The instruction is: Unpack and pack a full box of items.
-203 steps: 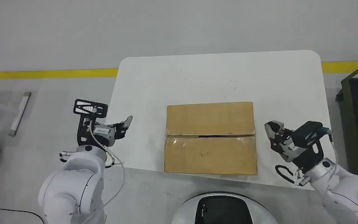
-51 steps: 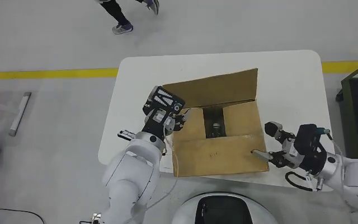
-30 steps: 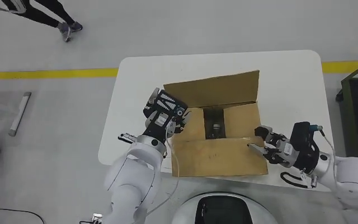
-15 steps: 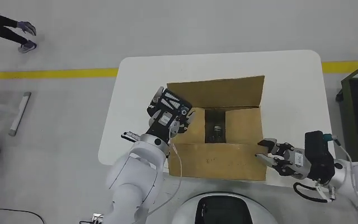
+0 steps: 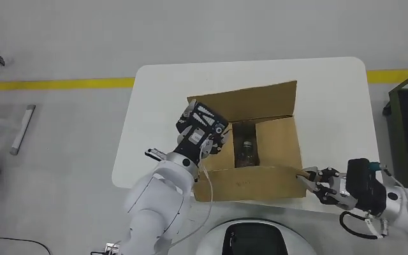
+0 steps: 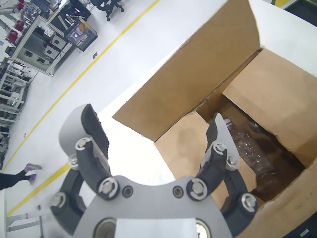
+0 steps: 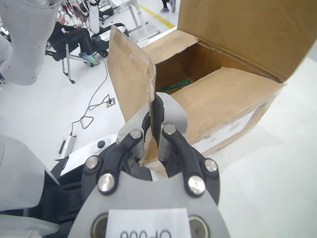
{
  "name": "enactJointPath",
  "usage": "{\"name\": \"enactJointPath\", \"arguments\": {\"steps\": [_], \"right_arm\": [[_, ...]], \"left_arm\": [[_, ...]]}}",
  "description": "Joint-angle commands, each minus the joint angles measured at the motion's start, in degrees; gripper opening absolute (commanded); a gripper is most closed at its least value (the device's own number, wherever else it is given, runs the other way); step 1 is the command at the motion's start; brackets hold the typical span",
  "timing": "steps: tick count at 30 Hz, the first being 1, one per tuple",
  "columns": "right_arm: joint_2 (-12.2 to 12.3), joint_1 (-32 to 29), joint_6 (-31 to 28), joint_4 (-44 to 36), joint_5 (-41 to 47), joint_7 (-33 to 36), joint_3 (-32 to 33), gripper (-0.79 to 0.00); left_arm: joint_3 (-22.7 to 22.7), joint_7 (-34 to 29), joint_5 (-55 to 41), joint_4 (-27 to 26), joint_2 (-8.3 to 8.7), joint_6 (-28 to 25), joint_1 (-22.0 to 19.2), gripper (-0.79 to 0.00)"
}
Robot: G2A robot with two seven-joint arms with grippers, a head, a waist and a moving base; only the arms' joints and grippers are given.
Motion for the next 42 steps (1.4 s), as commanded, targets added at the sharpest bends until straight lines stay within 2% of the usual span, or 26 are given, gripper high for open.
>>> {"name": "enactJointPath", "arguments": {"steps": [1,7,13,20,25,26,27,28,29,33,41,42], "right_arm": [[-0.19,-0.51,-1.02,-1.59,-5.72,-2.88,0.2,-0.785],[-0.99,-2.72,0.13,-2.68,-17.85,-13.63,-0.79,-0.785],[-1.43,-3.98,2.06,-3.23,-23.51,-21.83,-1.75,-0.785],[-1.66,-4.72,5.21,-3.29,-24.84,-25.85,-2.34,-0.785],[-1.69,-4.69,7.43,-3.57,-24.64,-25.72,-2.57,-0.785],[-1.73,-4.75,8.3,-3.42,-24.22,-25.69,-2.66,-0.757],[-1.75,-4.82,9.08,-3.41,-23.77,-25.49,-2.79,-0.517],[-1.77,-4.8,10.04,-3.52,-23.7,-25.03,-2.73,-0.48],[-1.81,-4.88,11.15,-3.47,-22.81,-24.85,-2.77,0.0],[-1.99,-5.22,14.37,-3.25,-14.35,-24.99,-1.64,0.0],[-1.84,-5.6,17.0,-2.45,2.24,-22.27,4.85,0.0],[-1.82,-5.53,17.92,-2.31,3.54,-21.4,5.38,-0.055]], "left_arm": [[0.59,-1.51,0.77,0.29,0.09,-2.23,-0.69,0.0],[2.29,-7.15,-1.88,0.9,0.1,-6.19,-1.56,0.0],[3.65,-12.65,-5.69,0.97,0.08,-8.48,-2.15,0.0],[4.7,-17.07,-9.09,0.92,0.17,-10.51,-3.08,0.0],[6.46,-17.52,-11.26,0.84,0.62,-10.19,-3.84,0.0],[6.92,-17.63,-11.73,0.84,0.76,-10.09,-4.02,0.0],[7.39,-17.71,-12.11,0.86,0.92,-10.01,-4.25,0.0],[7.97,-17.78,-12.71,0.91,1.1,-9.93,-4.42,0.0],[8.47,-17.96,-13.45,0.85,1.28,-9.75,-4.63,0.0],[10.34,-18.82,-15.5,0.62,1.99,-8.9,-5.95,0.0],[14.26,-20.2,-19.44,-0.13,3.26,-7.51,-7.48,0.0],[14.69,-20.34,-19.75,-0.26,3.42,-7.37,-7.62,0.0]]}}
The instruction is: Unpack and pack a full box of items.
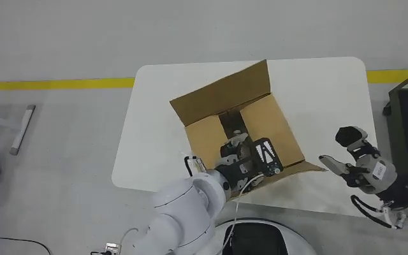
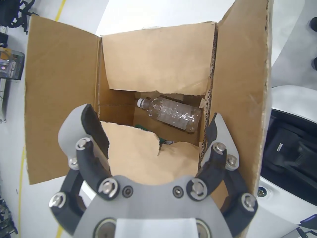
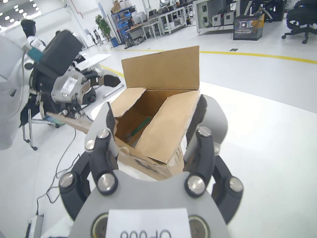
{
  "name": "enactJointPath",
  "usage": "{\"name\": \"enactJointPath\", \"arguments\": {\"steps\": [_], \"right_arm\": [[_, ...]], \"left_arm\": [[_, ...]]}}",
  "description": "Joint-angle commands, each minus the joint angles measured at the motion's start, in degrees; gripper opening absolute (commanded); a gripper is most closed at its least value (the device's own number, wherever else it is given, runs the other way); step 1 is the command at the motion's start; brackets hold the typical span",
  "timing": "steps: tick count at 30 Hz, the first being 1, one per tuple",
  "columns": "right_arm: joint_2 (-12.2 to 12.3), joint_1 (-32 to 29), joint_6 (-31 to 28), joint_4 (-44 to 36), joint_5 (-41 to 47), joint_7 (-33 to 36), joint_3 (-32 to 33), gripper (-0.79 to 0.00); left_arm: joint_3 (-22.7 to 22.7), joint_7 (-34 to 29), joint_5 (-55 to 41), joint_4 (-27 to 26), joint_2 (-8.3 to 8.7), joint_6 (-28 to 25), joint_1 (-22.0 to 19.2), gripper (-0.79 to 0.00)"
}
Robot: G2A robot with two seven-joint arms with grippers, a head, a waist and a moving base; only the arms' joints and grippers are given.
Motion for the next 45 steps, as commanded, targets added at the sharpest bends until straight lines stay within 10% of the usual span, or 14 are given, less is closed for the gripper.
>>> {"name": "enactJointPath", "arguments": {"steps": [1,2,6,29,45], "right_arm": [[0.05,0.15,2.27,0.4,2.59,2.0,0.93,-0.182],[0.11,0.37,3.47,0.42,2.87,3.33,1.26,-0.434],[0.41,1.35,5.89,0.33,1.49,9.24,0.72,-0.776],[0.8,-3.64,-2.32,1.77,-17.2,9.68,-5.33,-0.785],[0.3,4.97,9.75,9.52,-12.78,8.77,-9.89,-0.785]], "left_arm": [[0.87,-0.32,-0.55,-0.22,0.29,0.33,-0.23,0.0],[1.24,-0.48,-0.91,-0.46,0.42,0.49,-0.33,0.0],[2.58,-1.12,-2.72,-0.97,0.81,1.13,-0.36,0.0],[-0.26,2.87,1.91,-2.95,1.87,6.65,3.63,0.0],[-0.23,7.85,5.97,-0.31,1.7,9.4,4.21,0.0]]}}
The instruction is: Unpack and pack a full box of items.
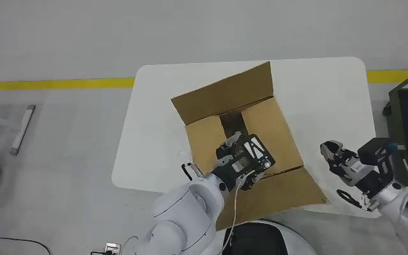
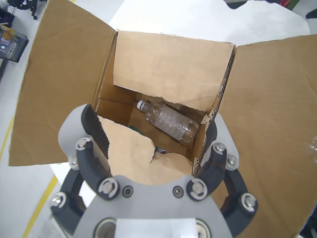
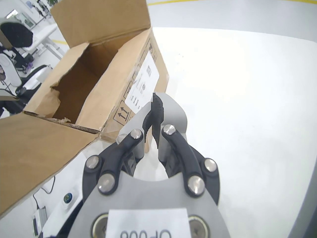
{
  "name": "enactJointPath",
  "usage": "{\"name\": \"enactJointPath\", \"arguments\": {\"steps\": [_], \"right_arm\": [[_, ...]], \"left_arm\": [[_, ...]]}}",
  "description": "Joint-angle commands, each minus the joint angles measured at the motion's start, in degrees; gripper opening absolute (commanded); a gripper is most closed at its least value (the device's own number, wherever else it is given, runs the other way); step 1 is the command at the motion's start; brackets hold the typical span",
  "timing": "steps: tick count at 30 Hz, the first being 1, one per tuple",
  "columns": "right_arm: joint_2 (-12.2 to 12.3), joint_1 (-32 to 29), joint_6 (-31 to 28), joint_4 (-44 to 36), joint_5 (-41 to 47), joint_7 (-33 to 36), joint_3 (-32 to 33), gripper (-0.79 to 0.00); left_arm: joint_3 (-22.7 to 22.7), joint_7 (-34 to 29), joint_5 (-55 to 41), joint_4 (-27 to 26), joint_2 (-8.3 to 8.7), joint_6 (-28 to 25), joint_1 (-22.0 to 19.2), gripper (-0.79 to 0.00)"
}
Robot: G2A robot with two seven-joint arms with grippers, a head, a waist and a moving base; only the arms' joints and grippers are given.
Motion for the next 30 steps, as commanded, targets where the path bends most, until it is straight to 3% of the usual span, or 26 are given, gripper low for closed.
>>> {"name": "enactJointPath", "arguments": {"steps": [1,9,18,21,30], "right_arm": [[-0.04,1.08,-0.91,1.15,-0.6,0.44,-2.78,-0.785],[-0.25,0.28,-3.0,1.03,-2.96,-0.68,-8.01,-0.785],[0.08,-4.94,-10.43,-0.45,-5.3,-3.11,-7.37,-0.785],[0.08,-5.97,-8.93,-0.77,-6.78,-5.34,-5.13,-0.785],[-0.09,-5.01,-2.69,-4.77,-8.49,-9.02,-0.32,-0.785]], "left_arm": [[-0.05,-0.11,0.53,0.16,-0.01,0.04,-0.05,0.0],[-2.06,-1.19,2.53,0.71,-0.11,3.17,0.16,0.0],[-4.26,-5.13,7.0,0.81,-0.07,6.33,1.57,0.0],[-3.62,-7.41,10.19,1.6,0.27,1.9,2.17,0.0],[-2.49,-6.01,16.38,4.39,0.4,0.54,4.27,0.0]]}}
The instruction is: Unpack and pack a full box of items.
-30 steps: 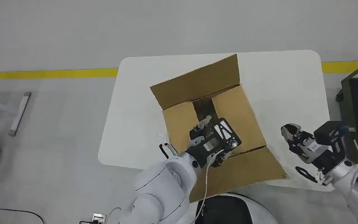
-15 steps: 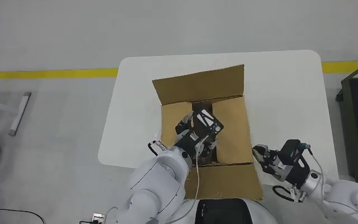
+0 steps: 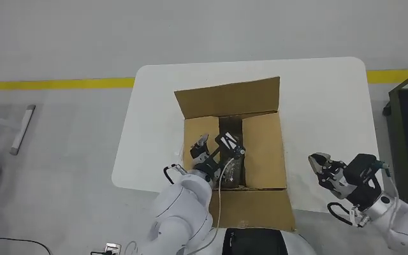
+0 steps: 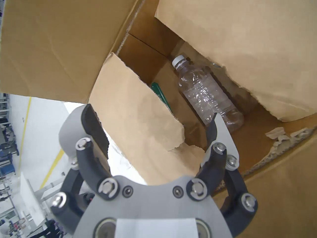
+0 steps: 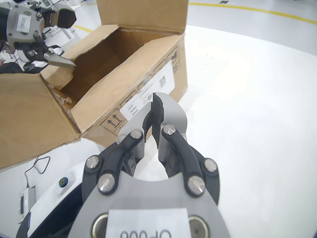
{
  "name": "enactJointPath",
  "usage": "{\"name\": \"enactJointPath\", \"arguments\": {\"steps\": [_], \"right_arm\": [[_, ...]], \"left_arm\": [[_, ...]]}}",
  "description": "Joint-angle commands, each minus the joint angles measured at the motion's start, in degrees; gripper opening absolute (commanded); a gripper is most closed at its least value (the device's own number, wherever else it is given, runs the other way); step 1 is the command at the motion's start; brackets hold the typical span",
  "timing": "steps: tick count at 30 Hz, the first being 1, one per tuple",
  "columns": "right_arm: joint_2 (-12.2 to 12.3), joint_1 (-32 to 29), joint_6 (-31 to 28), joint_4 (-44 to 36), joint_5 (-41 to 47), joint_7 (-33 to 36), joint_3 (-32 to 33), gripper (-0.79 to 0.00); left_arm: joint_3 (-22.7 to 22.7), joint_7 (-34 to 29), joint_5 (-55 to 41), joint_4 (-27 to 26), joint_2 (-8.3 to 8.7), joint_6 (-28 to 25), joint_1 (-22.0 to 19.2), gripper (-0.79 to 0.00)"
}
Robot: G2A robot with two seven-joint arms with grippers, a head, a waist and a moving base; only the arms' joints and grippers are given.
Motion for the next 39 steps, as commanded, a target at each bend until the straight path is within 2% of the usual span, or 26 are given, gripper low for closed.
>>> {"name": "enactJointPath", "arguments": {"steps": [1,4,5,6,7,8,10,11,27,30,34,35,36,39], "right_arm": [[-0.04,0.33,0.68,-0.53,0.33,-0.23,0.38,-0.785],[-0.09,0.86,1.41,-1.09,1.0,-0.22,0.66,-0.785],[-0.1,1.07,1.58,-1.19,1.18,-0.12,0.63,-0.785],[-0.11,1.32,1.74,-1.29,1.37,0.05,0.54,-0.785],[-0.11,1.63,1.81,-1.46,1.26,0.17,0.48,-0.785],[-0.11,1.9,1.73,-1.53,1.28,0.28,0.31,-0.785],[-0.15,2.51,1.69,-1.61,1.99,0.25,-0.12,-0.785],[-0.17,2.87,1.7,-1.68,2.37,0.13,-0.32,-0.785],[-0.2,9.12,0.64,-1.53,1.18,3.88,-7.28,-0.785],[-0.18,9.97,0.49,-1.42,0.54,4.69,-8.2,-0.785],[0.11,11.46,-1.64,-1.15,-2.65,8.63,-9.24,-0.785],[0.13,11.7,-1.62,-1.01,-2.81,9.05,-9.34,-0.785],[0.14,11.79,-1.71,-0.89,-2.26,9.42,-9.56,-0.785],[0.29,12.09,-2.45,-0.39,-2.48,11.11,-9.42,-0.785]], "left_arm": [[0.3,0.41,1.23,0.63,0.0,-0.28,0.52,0.0],[0.38,0.41,2.55,1.06,-0.01,-0.85,0.94,0.0],[0.35,0.48,2.97,1.34,-0.02,-1.12,0.96,-0.08],[0.27,0.63,3.11,1.59,-0.05,-1.21,0.98,-0.194],[0.15,0.75,3.26,1.73,-0.08,-1.19,1.0,-0.394],[0.07,0.83,3.25,1.79,-0.12,-1.13,1.07,-0.44],[-0.07,0.87,3.49,1.79,-0.19,-1.33,1.04,-0.708],[-0.09,0.77,4.02,1.73,-0.2,-1.68,0.92,-0.785],[-2.34,4.8,2.25,-1.88,-0.82,-2.1,-0.09,-0.785],[-2.77,5.93,-0.35,-2.69,-1.14,-0.22,-0.19,-0.785],[-3.04,5.41,-0.59,-2.73,-1.33,-0.68,-1.21,-0.776],[-3.23,5.17,-0.31,-2.57,-1.35,-0.79,-1.39,-0.139],[-3.36,4.95,-0.25,-2.51,-1.37,-0.94,-1.48,0.0],[-4.16,4.32,0.21,-2.81,-1.39,-1.3,-1.82,0.0]]}}
